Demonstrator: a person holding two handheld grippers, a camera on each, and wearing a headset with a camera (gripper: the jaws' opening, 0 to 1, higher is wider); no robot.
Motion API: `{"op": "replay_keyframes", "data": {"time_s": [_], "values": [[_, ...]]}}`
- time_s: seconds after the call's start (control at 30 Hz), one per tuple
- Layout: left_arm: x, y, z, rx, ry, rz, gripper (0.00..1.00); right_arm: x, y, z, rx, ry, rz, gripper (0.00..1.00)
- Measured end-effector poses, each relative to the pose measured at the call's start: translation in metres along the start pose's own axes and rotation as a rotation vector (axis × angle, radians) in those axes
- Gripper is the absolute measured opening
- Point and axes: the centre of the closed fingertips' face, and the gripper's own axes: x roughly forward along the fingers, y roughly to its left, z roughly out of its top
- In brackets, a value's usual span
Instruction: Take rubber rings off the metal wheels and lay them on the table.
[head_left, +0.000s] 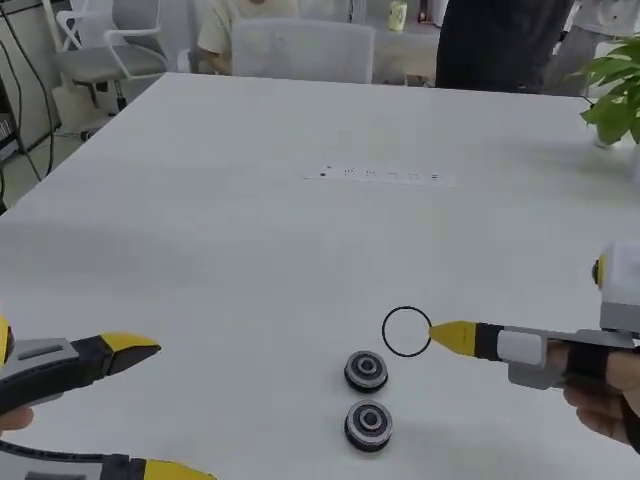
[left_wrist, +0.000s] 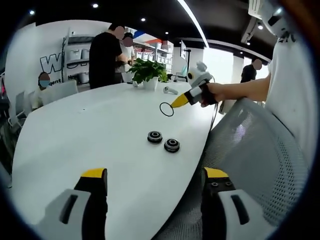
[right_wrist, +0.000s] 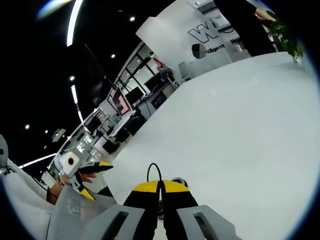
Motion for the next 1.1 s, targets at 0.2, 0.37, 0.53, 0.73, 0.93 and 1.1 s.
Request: {"op": "replay_keyframes", "data": {"time_s": [0.2, 0.37, 0.53, 0.73, 0.93, 1.1], "values": [[0.001, -0.002, 0.002, -0.029, -0.023, 0.007, 0.75, 0.0, 0.003, 0.003, -0.002, -0.012, 0.008, 0.0], [0.004, -0.002, 0.001, -0.025, -0.021, 0.014, 0.74, 0.0, 0.006, 0.004, 0.001, -0.018, 0.016, 0.0], [0.002, 0.004, -0.006, -0.009, 0.012, 0.042, 0.74, 0.001, 0.011, 0.007, -0.012, -0.025, 0.024, 0.0], [0.002, 0.005, -0.004, -0.035, -0.013, 0.039, 0.75, 0.005, 0.022, 0.01, -0.035, -0.028, 0.042, 0.0], [0.003, 0.005, -0.008, -0.049, -0.01, 0.036, 0.78, 0.01, 0.031, 0.009, -0.055, -0.015, 0.06, 0.0], [0.002, 0.005, -0.007, -0.033, -0.007, 0.042, 0.79, 0.011, 0.033, 0.008, -0.051, -0.011, 0.073, 0.0]]}}
